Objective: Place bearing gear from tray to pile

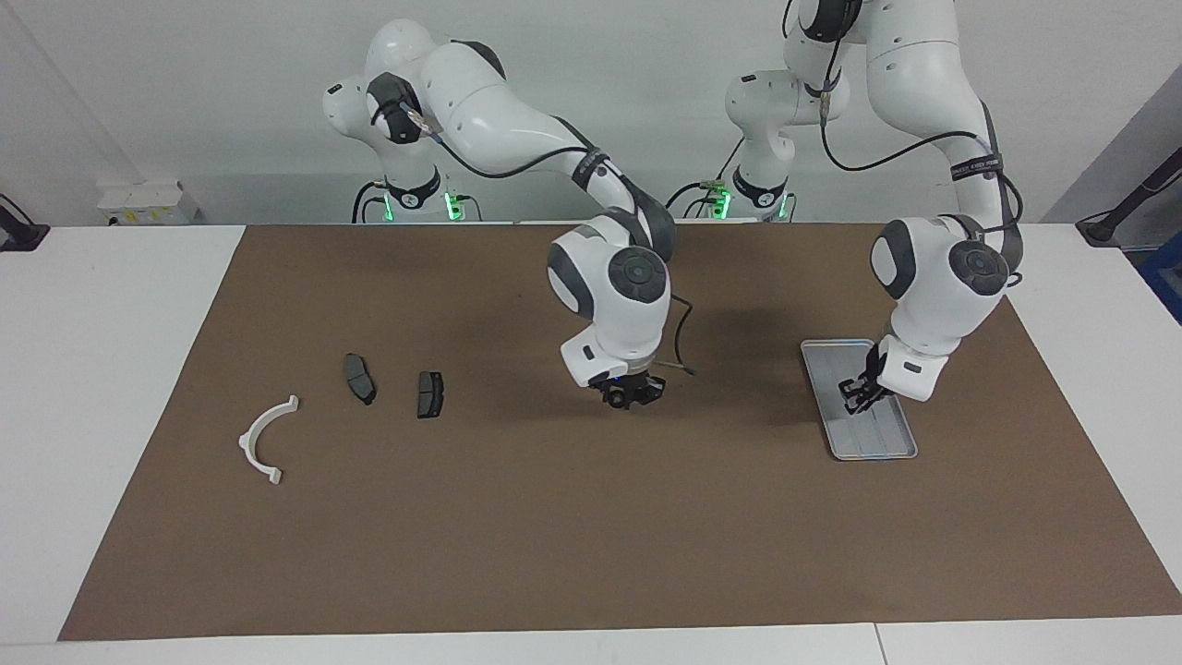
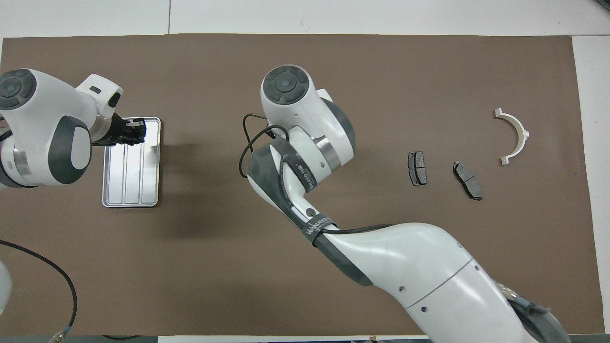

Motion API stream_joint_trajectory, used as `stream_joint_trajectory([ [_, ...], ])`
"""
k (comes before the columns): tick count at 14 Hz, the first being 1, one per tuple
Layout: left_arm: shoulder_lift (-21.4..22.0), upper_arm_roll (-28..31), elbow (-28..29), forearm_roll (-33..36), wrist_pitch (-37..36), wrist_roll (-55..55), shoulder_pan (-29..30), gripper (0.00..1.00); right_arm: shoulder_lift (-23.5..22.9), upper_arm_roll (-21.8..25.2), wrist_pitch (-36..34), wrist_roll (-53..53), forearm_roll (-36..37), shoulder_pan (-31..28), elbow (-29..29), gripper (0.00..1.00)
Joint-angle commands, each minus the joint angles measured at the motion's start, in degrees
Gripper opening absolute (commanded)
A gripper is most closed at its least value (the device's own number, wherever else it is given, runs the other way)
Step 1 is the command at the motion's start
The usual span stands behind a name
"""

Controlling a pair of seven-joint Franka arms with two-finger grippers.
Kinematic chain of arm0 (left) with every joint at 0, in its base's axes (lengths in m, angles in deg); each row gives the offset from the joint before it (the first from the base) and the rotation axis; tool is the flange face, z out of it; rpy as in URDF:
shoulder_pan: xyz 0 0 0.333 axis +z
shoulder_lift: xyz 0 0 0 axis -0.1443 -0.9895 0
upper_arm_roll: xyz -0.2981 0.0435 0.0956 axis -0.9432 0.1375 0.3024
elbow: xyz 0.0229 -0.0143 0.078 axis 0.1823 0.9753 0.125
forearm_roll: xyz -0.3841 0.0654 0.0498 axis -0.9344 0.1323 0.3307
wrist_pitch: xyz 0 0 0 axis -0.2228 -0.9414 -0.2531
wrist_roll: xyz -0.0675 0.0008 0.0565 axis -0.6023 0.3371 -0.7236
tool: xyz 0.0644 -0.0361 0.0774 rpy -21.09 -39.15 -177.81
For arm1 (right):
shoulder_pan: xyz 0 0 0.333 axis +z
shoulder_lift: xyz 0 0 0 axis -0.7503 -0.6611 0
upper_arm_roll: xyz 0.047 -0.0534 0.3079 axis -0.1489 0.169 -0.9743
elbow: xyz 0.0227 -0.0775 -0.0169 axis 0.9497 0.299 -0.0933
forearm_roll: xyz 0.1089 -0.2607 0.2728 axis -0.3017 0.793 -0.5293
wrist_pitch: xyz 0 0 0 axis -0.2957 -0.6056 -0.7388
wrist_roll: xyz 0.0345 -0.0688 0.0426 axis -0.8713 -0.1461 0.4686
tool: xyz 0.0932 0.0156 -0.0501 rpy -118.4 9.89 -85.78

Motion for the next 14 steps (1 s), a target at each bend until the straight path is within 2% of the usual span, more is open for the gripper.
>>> stream_joint_trajectory([
  [1, 0.31, 0.68, -3.15, 0.27, -3.8, 14.05, -9.16, 0.01, 7.58, -0.91, -6.48, 10.41, -0.72, -5.73, 1.49, 0.0],
  [4, -0.04, 0.86, -3.87, 0.97, -2.93, 30.17, -20.15, 0.01, 13.04, -0.74, -14.4, 25.26, -0.54, -12.14, 1.58, 0.0],
  [6, -0.83, 0.86, -3.87, 1.94, -2.49, 36.06, -26.05, 0.01, 14.98, -0.56, -16.08, 35.89, -0.1, -16.72, 1.84, 0.0],
  [8, -3.02, 0.86, -2.13, 4.04, 1.71, 40.21, -29.49, 0.01, 15.16, -0.47, -15.22, 45.22, 0.07, -21.72, 3.24, 0.0],
  [9, -3.73, 0.86, -0.55, 4.31, 3.82, 40.57, -30.11, 0.01, 15.95, -0.47, -12.77, 49.26, 0.07, -23.92, 5.86, 0.0],
  [11, -4.87, 0.86, -0.53, 4.31, 6.47, 41.36, -30.21, 0.01, 18.67, -0.47, -3.75, 55.25, 0.34, -27.27, 15.24, 0.0],
  [12, -4.96, 0.86, -0.62, 4.31, 6.82, 41.45, -30.21, 0.01, 19.64, -0.47, 0.66, 56.32, 0.51, -27.98, 19.73, 0.0],
  [14, -5.4, 0.77, -0.18, 4.4, 8.23, 42.85, -30.21, 0.01, 19.48, -0.39, 7.0, 56.33, 1.39, -28.25, 24.77, 0.0],
])
